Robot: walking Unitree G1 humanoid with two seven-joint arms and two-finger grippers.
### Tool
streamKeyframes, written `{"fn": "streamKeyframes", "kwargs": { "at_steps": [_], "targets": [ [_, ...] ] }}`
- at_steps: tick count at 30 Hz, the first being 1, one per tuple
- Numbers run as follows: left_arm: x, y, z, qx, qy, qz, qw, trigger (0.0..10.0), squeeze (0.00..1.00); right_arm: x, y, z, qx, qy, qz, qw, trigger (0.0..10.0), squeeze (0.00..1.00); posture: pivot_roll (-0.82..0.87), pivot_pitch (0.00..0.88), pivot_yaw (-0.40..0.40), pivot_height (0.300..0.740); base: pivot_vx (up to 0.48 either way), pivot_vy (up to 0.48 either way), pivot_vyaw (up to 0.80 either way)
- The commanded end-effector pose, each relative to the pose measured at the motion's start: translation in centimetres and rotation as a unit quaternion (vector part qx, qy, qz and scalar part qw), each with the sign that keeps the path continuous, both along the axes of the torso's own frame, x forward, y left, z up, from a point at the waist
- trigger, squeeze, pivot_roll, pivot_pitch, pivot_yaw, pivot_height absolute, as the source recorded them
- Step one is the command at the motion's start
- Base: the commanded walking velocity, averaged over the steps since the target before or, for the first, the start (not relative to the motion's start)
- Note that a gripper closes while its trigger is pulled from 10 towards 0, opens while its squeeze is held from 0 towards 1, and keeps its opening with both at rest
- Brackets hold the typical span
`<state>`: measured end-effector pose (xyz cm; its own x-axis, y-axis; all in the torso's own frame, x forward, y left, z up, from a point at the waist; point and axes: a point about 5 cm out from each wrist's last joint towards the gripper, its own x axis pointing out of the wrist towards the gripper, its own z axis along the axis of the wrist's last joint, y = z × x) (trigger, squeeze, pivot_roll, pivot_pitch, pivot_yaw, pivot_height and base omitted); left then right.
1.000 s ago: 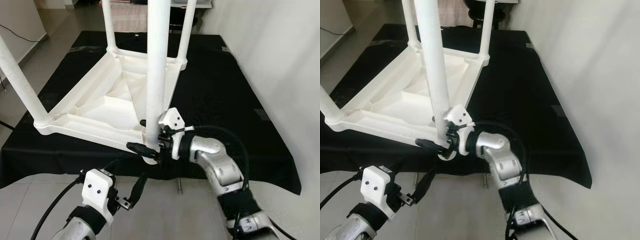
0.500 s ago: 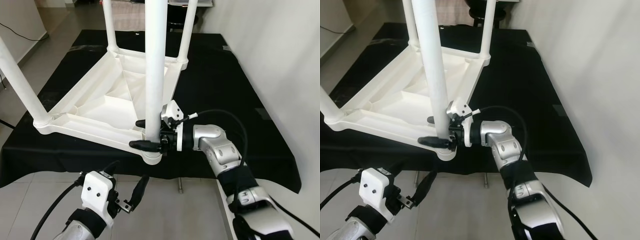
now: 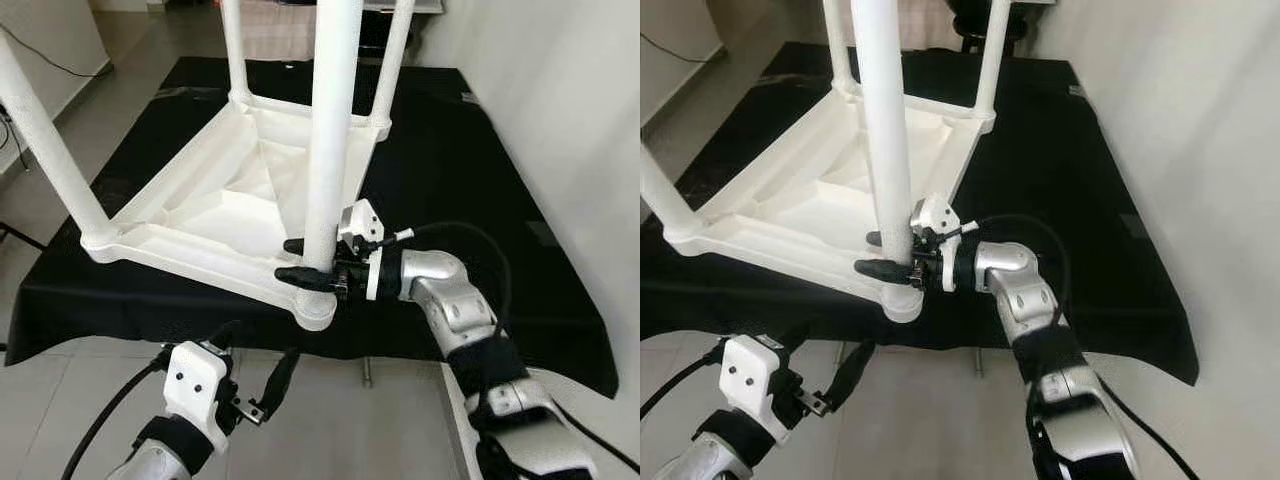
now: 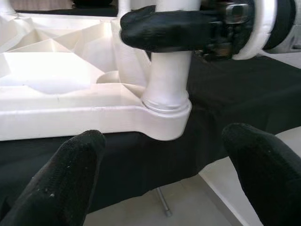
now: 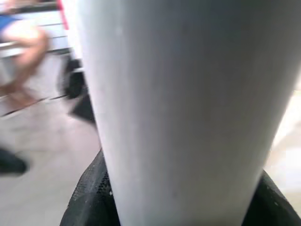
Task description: Building children table
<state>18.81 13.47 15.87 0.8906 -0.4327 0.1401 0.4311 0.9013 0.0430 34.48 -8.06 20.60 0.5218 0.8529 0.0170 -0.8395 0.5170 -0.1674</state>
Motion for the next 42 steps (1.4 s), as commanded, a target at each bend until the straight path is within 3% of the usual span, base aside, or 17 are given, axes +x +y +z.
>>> {"fn": "streamKeyframes", "kwargs": {
  "at_steps": [1,2,4,5,9,10,11,12,13,14,15,16,25,26,28,31,42],
  "targets": [
    [-0.1,0.2,-0.4,0.002,0.011,0.003,1.0,10.0,0.0,0.3,-2.7,-1.8,-0.008,0.027,-0.216,0.976,0.0,0.0,-0.03,0.192,-0.086,0.74,0.0,0.0,0.0],
    [0.1,0.3,-0.3,0.003,0.009,0.004,1.0,10.0,0.0,-1.5,-2.5,-3.3,0.001,0.046,-0.303,0.952,0.0,0.0,-0.02,0.19,-0.07,0.74,0.0,0.0,0.0],
    [0.1,0.3,-0.3,0.003,0.009,0.004,1.0,10.0,0.0,-1.5,-2.5,-3.3,0.001,0.046,-0.303,0.952,0.0,0.0,-0.02,0.19,-0.07,0.74,0.0,0.0,0.0],
    [0.2,0.4,-0.4,0.005,0.007,0.005,1.0,10.0,0.0,-2.9,-1.9,-4.0,0.015,0.062,-0.341,0.938,0.0,0.0,-0.02,0.183,-0.061,0.74,0.0,0.0,0.0],
    [0.7,0.4,-0.6,0.008,0.01,-0.004,1.0,10.0,0.0,-2.8,0.1,-4.2,0.015,0.059,-0.283,0.957,0.0,0.0,-0.01,0.161,-0.064,0.74,0.0,0.0,0.0],
    [0.7,0.3,-0.6,0.009,0.01,-0.006,1.0,10.0,0.0,-2.5,0.2,-4.1,0.014,0.058,-0.278,0.959,0.9,0.0,-0.01,0.161,-0.064,0.74,0.0,0.0,0.0],
    [0.7,0.3,-0.6,0.009,0.009,-0.006,1.0,10.0,0.0,-2.4,0.5,-4.0,0.013,0.056,-0.268,0.962,7.2,0.0,-0.01,0.161,-0.064,0.74,0.0,0.0,0.0],
    [0.7,0.4,-0.6,0.008,0.008,-0.001,1.0,10.0,0.0,-2.3,1.0,-3.6,0.024,0.053,-0.245,0.968,10.0,0.0,-0.01,0.158,-0.068,0.74,0.0,0.0,0.0],
    [0.7,0.4,-0.6,0.008,0.007,0.004,1.0,10.0,0.0,-2.2,1.5,-3.1,0.034,0.052,-0.21,0.976,10.0,0.0,-0.01,0.158,-0.068,0.74,0.0,0.0,0.0],
    [0.7,0.5,-0.5,0.008,0.006,0.009,1.0,10.0,0.0,-2.3,2.0,-2.6,0.038,0.044,-0.184,0.981,10.0,0.67,-0.01,0.158,-0.068,0.74,0.0,0.0,0.0],
    [0.7,0.5,-0.5,0.008,0.006,0.009,1.0,10.0,0.0,-2.3,2.0,-2.6,0.038,0.044,-0.184,0.981,10.0,0.67,-0.01,0.158,-0.068,0.74,0.0,0.0,0.0],
    [0.7,0.5,-0.5,0.007,0.005,0.012,1.0,10.0,0.0,-2.4,2.5,-2.2,0.045,0.047,-0.14,0.988,10.0,1.0,-0.01,0.159,-0.069,0.74,0.0,0.0,0.0],
    [0.5,0.3,-0.6,0.005,0.008,0.006,1.0,10.0,0.0,-1.7,2.1,-1.5,0.006,0.039,-0.04,0.998,10.0,1.0,0.0,0.164,-0.066,0.74,0.0,0.0,0.0],
    [0.5,0.2,-0.6,0.005,0.009,0.004,1.0,10.0,0.0,-1.3,1.7,-1.4,-0.014,0.03,-0.012,0.999,10.0,0.09,0.01,0.167,-0.063,0.74,0.0,0.0,0.0],
    [0.4,0.2,-0.6,0.004,0.009,0.002,1.0,10.0,0.0,-0.9,1.2,-1.1,-0.029,0.02,0.022,0.999,10.0,0.0,0.01,0.169,-0.064,0.74,0.0,0.0,0.0],
    [0.2,0.1,-0.5,0.004,0.011,0.001,1.0,10.0,0.0,-0.3,0.5,-0.2,-0.044,0.011,0.075,0.996,10.0,0.0,0.02,0.175,-0.063,0.74,0.0,0.0,0.0],
    [-0.5,0.0,-0.4,0.004,0.016,-0.003,1.0,10.0,0.0,1.3,0.4,1.0,-0.046,0.028,0.144,0.988,10.0,0.0,0.03,0.194,-0.056,0.74,0.0,0.0,0.0]
  ]
}}
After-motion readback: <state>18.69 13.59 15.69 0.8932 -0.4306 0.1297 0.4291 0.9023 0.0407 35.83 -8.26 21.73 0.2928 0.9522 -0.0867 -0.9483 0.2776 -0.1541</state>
